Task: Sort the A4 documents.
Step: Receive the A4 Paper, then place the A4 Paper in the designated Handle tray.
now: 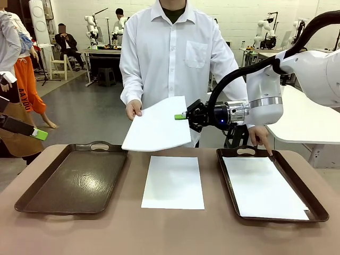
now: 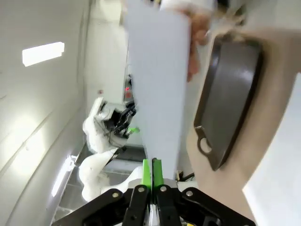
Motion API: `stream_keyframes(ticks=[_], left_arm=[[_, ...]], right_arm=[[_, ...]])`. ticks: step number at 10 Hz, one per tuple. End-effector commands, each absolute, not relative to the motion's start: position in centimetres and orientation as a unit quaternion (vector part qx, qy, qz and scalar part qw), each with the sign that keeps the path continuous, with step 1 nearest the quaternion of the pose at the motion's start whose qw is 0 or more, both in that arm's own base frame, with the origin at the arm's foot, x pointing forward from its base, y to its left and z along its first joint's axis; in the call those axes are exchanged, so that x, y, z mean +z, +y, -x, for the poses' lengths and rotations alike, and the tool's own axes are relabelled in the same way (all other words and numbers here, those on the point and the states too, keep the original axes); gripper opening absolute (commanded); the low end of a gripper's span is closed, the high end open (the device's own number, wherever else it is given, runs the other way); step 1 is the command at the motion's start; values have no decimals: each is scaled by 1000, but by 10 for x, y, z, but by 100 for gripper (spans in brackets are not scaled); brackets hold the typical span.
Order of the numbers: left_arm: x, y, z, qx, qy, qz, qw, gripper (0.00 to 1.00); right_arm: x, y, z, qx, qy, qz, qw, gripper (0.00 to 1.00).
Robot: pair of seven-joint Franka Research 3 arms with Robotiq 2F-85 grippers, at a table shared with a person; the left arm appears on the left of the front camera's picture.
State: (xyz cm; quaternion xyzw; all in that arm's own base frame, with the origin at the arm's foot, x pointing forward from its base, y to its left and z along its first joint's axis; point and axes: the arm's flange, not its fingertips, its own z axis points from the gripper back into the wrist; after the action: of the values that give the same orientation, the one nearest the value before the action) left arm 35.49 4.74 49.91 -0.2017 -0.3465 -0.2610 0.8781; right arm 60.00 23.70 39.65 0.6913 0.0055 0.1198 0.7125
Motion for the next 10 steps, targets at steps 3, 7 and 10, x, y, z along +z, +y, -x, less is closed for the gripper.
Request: stream_keyframes(ticks=[3, 7, 10], left_arm=[[496, 49, -356, -268, -351, 209, 873, 100], [496, 49, -356, -268, -351, 209, 873, 100], [496, 49, -356, -268, -351, 209, 873, 100]], right_arm=[[393, 234, -607, 86, -4, -679, 729, 0], [393, 234, -607, 86, -4, -679, 729, 0], [393, 234, -607, 86, -4, -679, 729, 0]])
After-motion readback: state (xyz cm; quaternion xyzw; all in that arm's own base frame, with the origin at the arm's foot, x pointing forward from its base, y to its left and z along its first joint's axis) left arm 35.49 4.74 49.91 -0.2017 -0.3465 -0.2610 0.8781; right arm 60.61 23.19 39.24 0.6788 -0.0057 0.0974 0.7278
